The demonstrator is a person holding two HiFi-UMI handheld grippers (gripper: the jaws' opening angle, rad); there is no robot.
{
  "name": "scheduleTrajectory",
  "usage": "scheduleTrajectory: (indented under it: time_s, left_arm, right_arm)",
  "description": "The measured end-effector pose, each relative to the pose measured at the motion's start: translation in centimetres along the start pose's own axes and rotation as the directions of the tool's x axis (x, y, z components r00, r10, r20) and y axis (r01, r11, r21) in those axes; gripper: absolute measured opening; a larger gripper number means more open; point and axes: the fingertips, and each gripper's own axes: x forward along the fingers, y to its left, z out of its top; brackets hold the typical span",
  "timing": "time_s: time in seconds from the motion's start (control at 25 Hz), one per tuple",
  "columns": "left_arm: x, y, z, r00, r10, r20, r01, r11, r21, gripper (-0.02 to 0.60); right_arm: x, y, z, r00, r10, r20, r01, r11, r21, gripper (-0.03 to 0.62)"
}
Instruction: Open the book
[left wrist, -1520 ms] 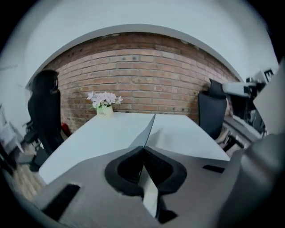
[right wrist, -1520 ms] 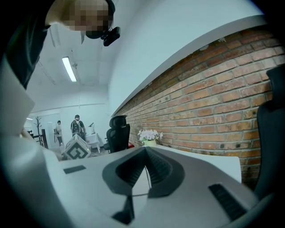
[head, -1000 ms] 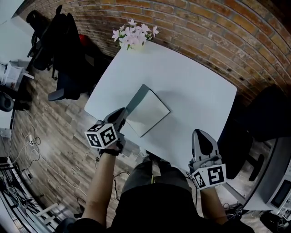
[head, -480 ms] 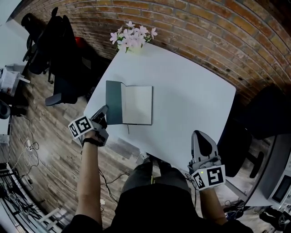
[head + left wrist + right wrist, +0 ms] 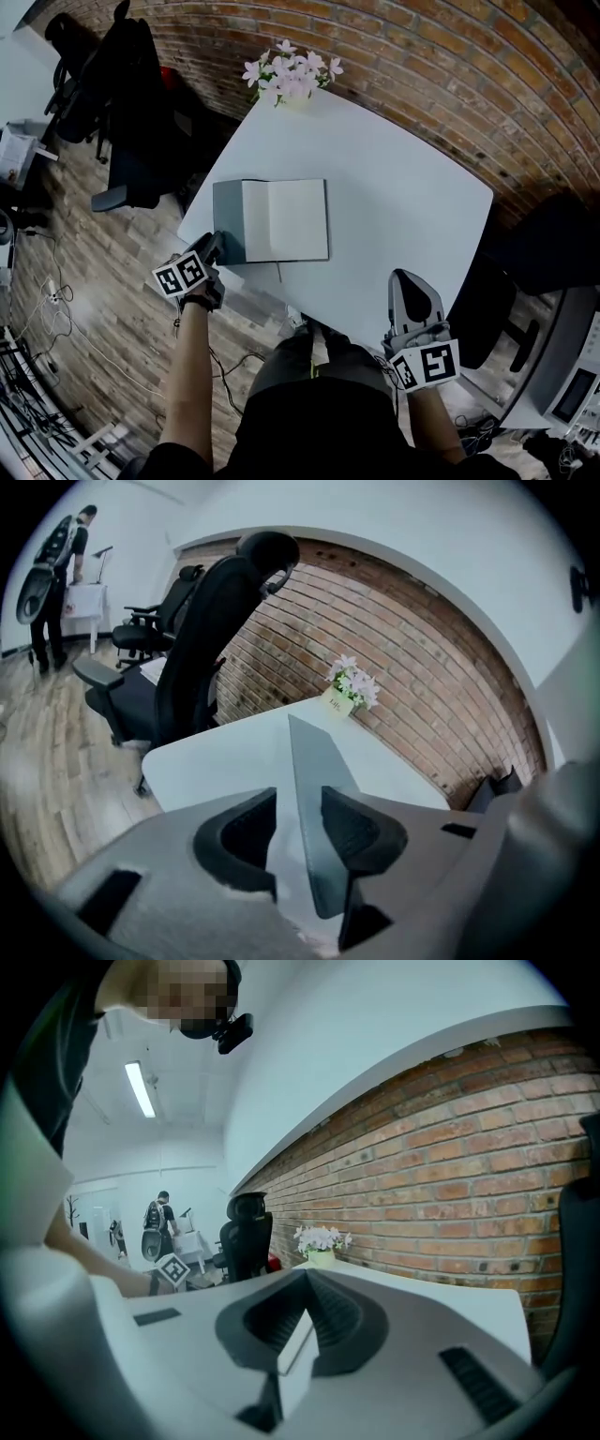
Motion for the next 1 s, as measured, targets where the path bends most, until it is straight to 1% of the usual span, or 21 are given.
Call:
scheduleTrajectory:
  time_s: [0.04, 0.12, 0.16, 0.24, 0.28, 0.32, 0.4, 0.52, 0.68, 0.76, 0.84, 0.92, 0.96, 1.0]
  left_arm:
    - [0.0, 0.6, -0.2, 1.000, 0.031, -0.003, -0.031, 0.999, 0.035, 0.172]
    - [-0.4, 1.2, -0.3, 0.997, 0.081, -0.007, -0.079, 0.989, 0.126, 0.232]
    - [-0.7, 1.2, -0.1, 0.995, 0.098, -0.005, -0.096, 0.978, 0.184, 0.270]
    - [-1.3, 0.8, 0.4, 0.993, 0.121, 0.010, -0.119, 0.948, 0.297, 0.278]
    - [-1.4, 0.5, 0.5, 0.992, 0.124, 0.017, -0.123, 0.934, 0.335, 0.278]
    - [-1.6, 0.1, 0.7, 0.992, 0.121, 0.023, -0.121, 0.926, 0.357, 0.278]
    - [-1.8, -0.7, 0.8, 0.994, 0.106, 0.036, -0.112, 0.922, 0.372, 0.278]
    - [-2.0, -1.7, 1.0, 0.994, 0.090, 0.056, -0.104, 0.925, 0.364, 0.278]
    - [-2.6, -2.4, 0.9, 0.994, 0.086, 0.070, -0.106, 0.930, 0.352, 0.270]
    - [-3.0, -2.9, 0.9, 0.993, 0.080, 0.084, -0.105, 0.932, 0.347, 0.253]
    - [-3.5, -3.6, 0.9, 0.992, 0.072, 0.100, -0.103, 0.932, 0.346, 0.211]
    - [-3.9, -4.4, 0.9, 0.991, 0.063, 0.118, -0.101, 0.931, 0.352, 0.106]
    - [-4.0, -4.7, 0.9, 0.990, 0.059, 0.125, -0.100, 0.930, 0.354, 0.084]
    - [-4.2, -5.1, 0.9, 0.990, 0.056, 0.132, -0.100, 0.929, 0.355, 0.077]
  right_arm:
    - [0.4, 0.4, 0.1, 1.000, 0.007, 0.000, -0.007, 1.000, -0.005, 0.011]
    - [1.0, 1.1, 0.4, 1.000, 0.023, 0.000, -0.023, 1.000, -0.016, 0.011]
    - [1.2, 1.4, 0.5, 1.000, 0.030, -0.001, -0.030, 0.999, -0.020, 0.011]
    - [1.6, 1.8, 0.6, 0.999, 0.042, -0.005, -0.042, 0.999, -0.028, 0.011]
    - [1.7, 2.0, 0.6, 0.999, 0.048, -0.007, -0.048, 0.998, -0.031, 0.011]
    - [1.9, 2.2, 0.6, 0.998, 0.055, -0.008, -0.055, 0.998, -0.034, 0.011]
    - [2.1, 2.6, 0.7, 0.998, 0.068, -0.007, -0.068, 0.997, -0.041, 0.011]
    - [2.2, 2.9, 1.1, 0.996, 0.085, -0.001, -0.085, 0.995, -0.051, 0.011]
    - [2.1, 3.2, 1.6, 0.995, 0.102, 0.007, -0.101, 0.993, -0.065, 0.011]
    - [1.9, 3.2, 1.8, 0.994, 0.107, 0.009, -0.106, 0.992, -0.070, 0.011]
    - [1.7, 3.2, 1.9, 0.994, 0.112, 0.012, -0.111, 0.991, -0.076, 0.011]
    - [1.3, 3.2, 2.1, 0.993, 0.116, 0.016, -0.114, 0.990, -0.081, 0.011]
    - [1.2, 3.2, 2.2, 0.993, 0.117, 0.018, -0.115, 0.990, -0.083, 0.011]
    - [1.0, 3.3, 2.3, 0.993, 0.119, 0.021, -0.117, 0.989, -0.086, 0.011]
